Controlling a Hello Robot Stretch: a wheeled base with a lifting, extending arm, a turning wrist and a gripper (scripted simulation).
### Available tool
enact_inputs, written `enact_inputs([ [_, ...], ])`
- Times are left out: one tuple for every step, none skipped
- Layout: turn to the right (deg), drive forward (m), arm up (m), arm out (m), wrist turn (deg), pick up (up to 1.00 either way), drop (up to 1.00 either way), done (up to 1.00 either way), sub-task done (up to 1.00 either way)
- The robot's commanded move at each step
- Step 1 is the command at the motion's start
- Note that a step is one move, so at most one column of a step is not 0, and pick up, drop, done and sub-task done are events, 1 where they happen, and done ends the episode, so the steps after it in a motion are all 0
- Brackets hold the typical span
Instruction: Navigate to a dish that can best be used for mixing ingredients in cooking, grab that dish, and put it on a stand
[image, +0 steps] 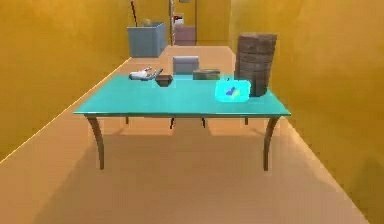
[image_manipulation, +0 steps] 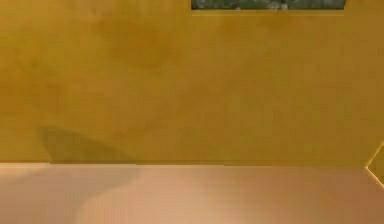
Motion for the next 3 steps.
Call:
enact_inputs([
  [0.0, 0.90, 0.00, 0.00, 0.0, 0.00, 0.00, 0.00, 0.00],
  [-45.0, 0.00, 0.00, 0.00, 0.0, 0.00, 0.00, 0.00, 0.00],
  [-45.0, 0.00, 0.00, 0.00, 0.0, 0.00, 0.00, 0.00, 0.00],
])
